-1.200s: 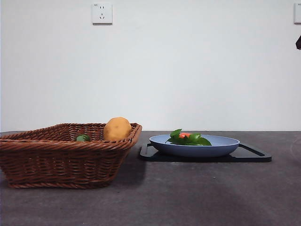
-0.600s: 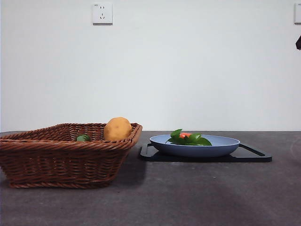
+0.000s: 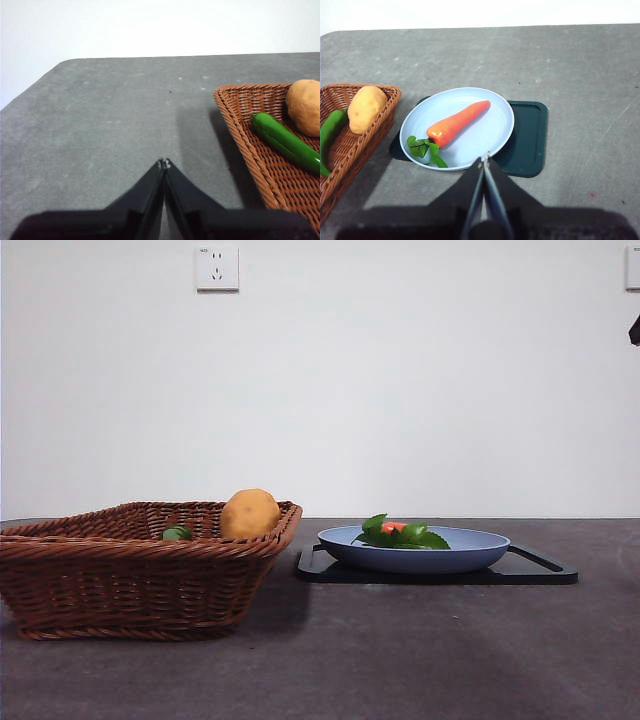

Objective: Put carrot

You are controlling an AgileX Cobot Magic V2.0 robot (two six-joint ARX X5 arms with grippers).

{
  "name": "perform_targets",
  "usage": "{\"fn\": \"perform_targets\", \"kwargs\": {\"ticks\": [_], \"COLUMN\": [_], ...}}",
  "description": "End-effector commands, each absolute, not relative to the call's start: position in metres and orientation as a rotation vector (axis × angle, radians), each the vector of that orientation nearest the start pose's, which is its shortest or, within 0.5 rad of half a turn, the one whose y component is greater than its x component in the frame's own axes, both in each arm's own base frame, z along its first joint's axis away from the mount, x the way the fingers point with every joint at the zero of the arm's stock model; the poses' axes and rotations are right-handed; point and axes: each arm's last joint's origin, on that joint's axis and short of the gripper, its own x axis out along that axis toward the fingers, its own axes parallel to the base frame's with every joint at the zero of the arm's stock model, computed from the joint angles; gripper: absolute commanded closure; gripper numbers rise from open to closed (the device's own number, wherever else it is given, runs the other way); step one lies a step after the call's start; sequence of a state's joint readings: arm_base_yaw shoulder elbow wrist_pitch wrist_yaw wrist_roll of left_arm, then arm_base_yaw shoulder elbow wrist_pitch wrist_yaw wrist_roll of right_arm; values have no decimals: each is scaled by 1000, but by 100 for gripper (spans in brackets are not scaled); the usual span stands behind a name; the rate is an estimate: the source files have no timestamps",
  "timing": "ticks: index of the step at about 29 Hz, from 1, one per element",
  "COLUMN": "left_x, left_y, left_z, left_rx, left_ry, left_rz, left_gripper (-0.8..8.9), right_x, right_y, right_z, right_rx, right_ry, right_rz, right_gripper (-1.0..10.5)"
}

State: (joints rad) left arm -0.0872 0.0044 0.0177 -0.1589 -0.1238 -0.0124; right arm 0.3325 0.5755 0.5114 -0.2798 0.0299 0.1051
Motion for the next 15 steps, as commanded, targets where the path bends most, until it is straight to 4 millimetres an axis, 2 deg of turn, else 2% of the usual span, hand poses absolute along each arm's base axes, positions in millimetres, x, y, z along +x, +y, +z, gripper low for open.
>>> {"fn": "perform_targets", "kwargs": {"ticks": [1,4,7,9,11,15], "left_x": [96,96,96,96,96,96], "left_y": [-5,-5,-5,-5,-5,-5], "left_z": [152,152,152,152,152,152], "left_rx": [-8,-8,-8,-8,-8,-8], "left_ry": [140,140,140,140,140,140], "left_rz": [42,42,42,42,42,42], "left_gripper": [805,805,805,805,805,805], "right_x": [130,115,94,85,85,90], "right_y": [46,35,20,12,7,4], "right_z": [263,273,276,264,244,210], "right_rx": [51,-55,-55,-59,-57,-47], "right_ry": [333,226,94,52,67,133], "right_rz": [289,192,120,50,-6,28], "right_gripper": [936,936,936,936,936,936]}}
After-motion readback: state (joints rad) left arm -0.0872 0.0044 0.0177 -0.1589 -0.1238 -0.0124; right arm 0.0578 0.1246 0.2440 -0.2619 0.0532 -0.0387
